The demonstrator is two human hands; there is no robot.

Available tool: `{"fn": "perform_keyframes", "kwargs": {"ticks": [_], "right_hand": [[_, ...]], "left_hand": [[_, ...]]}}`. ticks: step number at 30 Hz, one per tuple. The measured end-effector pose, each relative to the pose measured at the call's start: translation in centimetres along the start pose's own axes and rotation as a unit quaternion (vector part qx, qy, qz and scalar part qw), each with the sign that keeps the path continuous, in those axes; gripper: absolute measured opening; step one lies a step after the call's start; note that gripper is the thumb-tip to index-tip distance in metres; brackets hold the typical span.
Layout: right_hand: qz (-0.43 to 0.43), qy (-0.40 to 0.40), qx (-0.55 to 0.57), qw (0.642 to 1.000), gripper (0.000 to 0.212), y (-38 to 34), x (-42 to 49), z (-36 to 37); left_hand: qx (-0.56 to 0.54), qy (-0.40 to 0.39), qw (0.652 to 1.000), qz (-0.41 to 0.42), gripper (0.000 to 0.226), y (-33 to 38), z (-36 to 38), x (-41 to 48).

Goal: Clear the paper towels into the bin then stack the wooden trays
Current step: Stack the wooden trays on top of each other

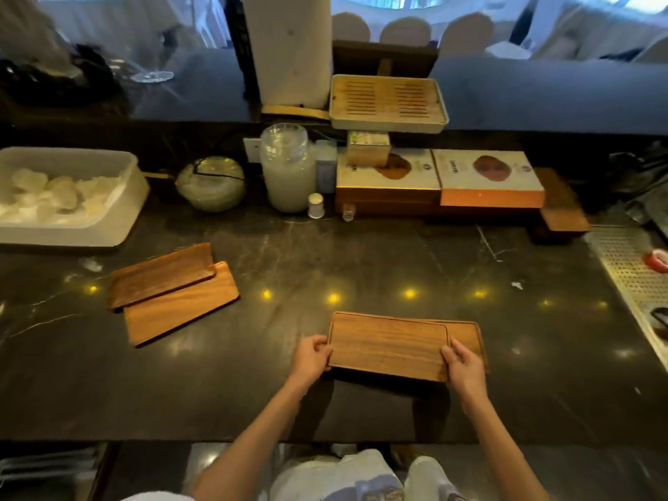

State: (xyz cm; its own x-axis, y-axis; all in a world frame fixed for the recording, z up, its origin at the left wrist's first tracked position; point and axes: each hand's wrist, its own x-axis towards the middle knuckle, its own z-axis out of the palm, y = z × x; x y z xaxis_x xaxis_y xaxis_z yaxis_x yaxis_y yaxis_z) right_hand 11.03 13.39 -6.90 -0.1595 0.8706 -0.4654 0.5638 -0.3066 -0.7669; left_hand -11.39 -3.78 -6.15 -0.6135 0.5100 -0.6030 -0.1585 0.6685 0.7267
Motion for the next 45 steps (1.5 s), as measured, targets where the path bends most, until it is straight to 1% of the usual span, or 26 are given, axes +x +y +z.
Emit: {"fn": "perform_keyframes", "kwargs": {"ticks": [2, 5, 9, 12, 14, 16, 20, 24, 32, 36, 45], "right_hand": [[0.0, 0.003, -0.048, 0.999, 0.045, 0.7, 2.4, -2.5], [-0.005, -0.011, -0.091, 0.996, 0.041, 1.7, 5.8, -5.2], [-0.038, -0.028, -0.134, 0.99, 0.045, 2.6, 7.9, -7.3], [-0.081, -0.026, -0.193, 0.978, 0.038, 3.7, 8.8, -8.0], [-0.102, -0.028, -0.204, 0.973, 0.034, 4.1, 8.8, -8.2], [-0.102, -0.029, -0.19, 0.976, 0.031, 4.4, 8.7, -8.1], [-0.1, -0.027, -0.181, 0.978, 0.033, 4.3, 8.8, -8.0], [-0.101, -0.02, -0.159, 0.982, 0.033, 4.3, 8.9, -8.1], [-0.107, -0.002, -0.156, 0.982, 0.029, 4.7, 8.8, -8.0], [-0.11, 0.001, -0.153, 0.982, 0.029, 4.5, 8.6, -8.1], [-0.1, -0.016, -0.162, 0.982, 0.029, 4.2, 8.6, -8.5]], "left_hand": [[0.074, 0.034, 0.996, 0.023, 0.029, 1.5, 3.5, 0.0], [0.118, 0.059, 0.99, 0.052, 0.022, 3.0, 7.7, 0.1], [0.167, 0.072, 0.983, 0.03, 0.022, 4.0, 11.2, 0.2], [0.188, 0.103, 0.977, 0.014, 0.017, 4.3, 12.9, -0.2], [0.183, 0.106, 0.977, 0.012, 0.012, 4.4, 13.5, -0.8], [0.169, 0.106, 0.98, 0.013, 0.012, 4.2, 13.9, -1.2], [0.166, 0.131, 0.977, 0.01, 0.015, 4.0, 14.2, -1.3], [0.16, 0.151, 0.975, -0.023, 0.019, 3.7, 14.2, -0.7], [0.091, 0.117, 0.988, -0.04, 0.024, 3.5, 13.9, -0.8], [0.088, 0.112, 0.989, -0.04, 0.026, 3.5, 13.8, -0.9], [0.089, 0.127, 0.988, -0.025, 0.022, 3.1, 13.9, -0.9]]}}
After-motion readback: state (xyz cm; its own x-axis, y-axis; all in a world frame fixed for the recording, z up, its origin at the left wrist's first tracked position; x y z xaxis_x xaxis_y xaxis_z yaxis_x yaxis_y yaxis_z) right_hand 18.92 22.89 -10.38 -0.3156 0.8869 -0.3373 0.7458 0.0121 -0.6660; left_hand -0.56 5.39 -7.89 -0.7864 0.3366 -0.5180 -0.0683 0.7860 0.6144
